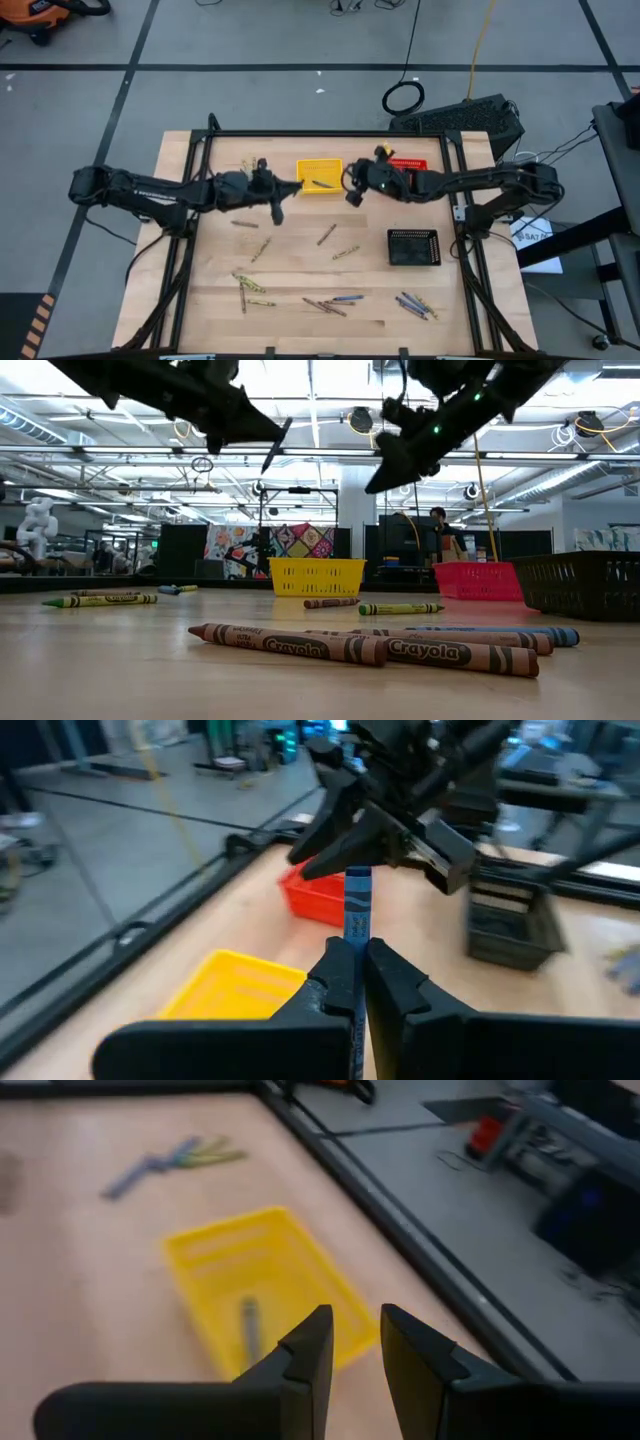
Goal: Sort crayons
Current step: Put the blue crayon into the yellow bin
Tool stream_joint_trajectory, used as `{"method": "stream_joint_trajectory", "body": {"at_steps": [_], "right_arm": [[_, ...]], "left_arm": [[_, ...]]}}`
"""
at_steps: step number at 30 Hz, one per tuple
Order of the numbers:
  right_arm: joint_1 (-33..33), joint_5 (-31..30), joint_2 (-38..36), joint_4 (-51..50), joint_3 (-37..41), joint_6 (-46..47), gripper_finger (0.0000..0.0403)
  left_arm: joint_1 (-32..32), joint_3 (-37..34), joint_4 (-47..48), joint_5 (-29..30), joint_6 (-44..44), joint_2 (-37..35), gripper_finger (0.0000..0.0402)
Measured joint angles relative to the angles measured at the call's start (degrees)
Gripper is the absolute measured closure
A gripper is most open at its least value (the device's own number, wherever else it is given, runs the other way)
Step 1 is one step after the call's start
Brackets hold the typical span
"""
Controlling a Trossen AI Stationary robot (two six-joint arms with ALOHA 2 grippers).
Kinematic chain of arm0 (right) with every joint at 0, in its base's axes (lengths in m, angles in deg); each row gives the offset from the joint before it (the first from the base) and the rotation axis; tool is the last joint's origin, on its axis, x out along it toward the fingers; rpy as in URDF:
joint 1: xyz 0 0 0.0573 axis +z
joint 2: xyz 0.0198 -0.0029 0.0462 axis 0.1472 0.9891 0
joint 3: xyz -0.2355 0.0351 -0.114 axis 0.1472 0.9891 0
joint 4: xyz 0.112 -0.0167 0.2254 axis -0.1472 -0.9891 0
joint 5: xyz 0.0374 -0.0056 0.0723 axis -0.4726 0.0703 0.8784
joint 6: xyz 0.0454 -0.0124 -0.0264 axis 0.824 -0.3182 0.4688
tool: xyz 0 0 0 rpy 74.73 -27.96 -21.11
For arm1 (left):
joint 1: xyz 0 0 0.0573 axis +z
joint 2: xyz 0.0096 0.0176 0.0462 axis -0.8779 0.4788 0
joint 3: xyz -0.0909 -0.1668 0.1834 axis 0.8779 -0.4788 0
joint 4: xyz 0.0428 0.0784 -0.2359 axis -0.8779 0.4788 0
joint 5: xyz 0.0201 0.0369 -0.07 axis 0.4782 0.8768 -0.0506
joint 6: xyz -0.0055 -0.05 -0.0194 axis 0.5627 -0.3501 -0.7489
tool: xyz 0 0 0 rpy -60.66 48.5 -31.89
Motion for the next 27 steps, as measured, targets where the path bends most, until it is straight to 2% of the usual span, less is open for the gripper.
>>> {"method": "stream_joint_trajectory", "body": {"at_steps": [4,6,12,14,22,27], "right_arm": [[-5.29,0.55,0.00,0.06,0.00,-0.60,0.0328],[-7.70,3.01,0.00,0.42,0.00,-0.59,0.0328],[-12.37,19.65,0.00,5.02,0.00,-3.16,0.0328],[-13.17,22.42,0.00,6.99,0.00,-5.47,0.0328],[-16.80,22.77,0.00,11.95,0.00,-12.92,0.0328],[-20.56,22.85,0.00,15.06,0.00,-14.20,0.0328]], "left_arm": [[4.85,0.00,-2.44,0.03,1.57,0.00,0.0400],[7.03,0.00,-3.15,-0.68,2.60,0.00,0.0400],[12.09,0.00,-3.96,-0.86,4.30,0.00,0.0400],[13.80,0.00,-4.71,-0.90,5.38,0.00,0.0400],[21.28,0.00,-14.75,-0.94,11.79,0.00,0.0400],[25.84,0.00,-16.25,-2.11,12.96,0.00,0.0400]]}}
